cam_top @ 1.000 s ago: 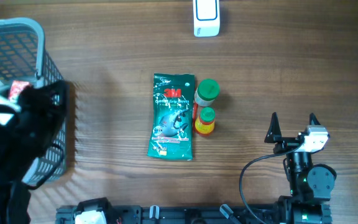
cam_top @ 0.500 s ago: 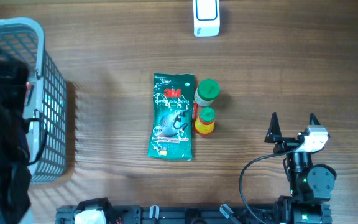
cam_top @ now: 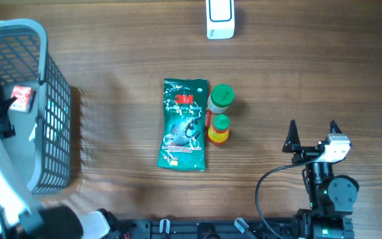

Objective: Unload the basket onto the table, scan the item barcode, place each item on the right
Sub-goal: 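Grasp the mint-green Zappy tissue wipes pack with the left gripper, then carry the wipes pack over and lower it onto the glove pack, then open the left gripper and withdraw it toward the basket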

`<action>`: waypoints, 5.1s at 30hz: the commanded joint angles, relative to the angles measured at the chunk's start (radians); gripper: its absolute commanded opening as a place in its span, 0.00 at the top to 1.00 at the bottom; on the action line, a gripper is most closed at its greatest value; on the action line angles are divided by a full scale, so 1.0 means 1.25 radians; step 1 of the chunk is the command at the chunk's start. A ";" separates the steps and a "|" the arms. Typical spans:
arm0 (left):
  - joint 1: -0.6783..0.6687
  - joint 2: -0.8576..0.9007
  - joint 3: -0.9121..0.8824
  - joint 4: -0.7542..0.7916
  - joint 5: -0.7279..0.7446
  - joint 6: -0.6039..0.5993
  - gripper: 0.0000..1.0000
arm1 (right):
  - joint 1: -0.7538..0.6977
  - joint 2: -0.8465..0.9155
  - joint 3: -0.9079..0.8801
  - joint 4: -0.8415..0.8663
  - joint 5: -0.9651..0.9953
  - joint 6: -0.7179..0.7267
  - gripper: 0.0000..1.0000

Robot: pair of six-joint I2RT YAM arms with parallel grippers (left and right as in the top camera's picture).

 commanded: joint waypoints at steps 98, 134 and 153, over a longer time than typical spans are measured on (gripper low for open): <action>-0.835 0.255 -0.309 0.277 0.198 0.054 0.92 | 0.005 -0.004 -0.001 0.002 0.008 -0.007 0.00; -0.832 0.132 -0.308 0.162 0.136 0.113 0.00 | 0.005 -0.004 -0.001 0.002 0.008 -0.007 0.00; -0.829 -0.136 -0.308 0.301 0.038 0.272 0.00 | 0.005 -0.004 -0.001 0.002 0.008 -0.007 0.01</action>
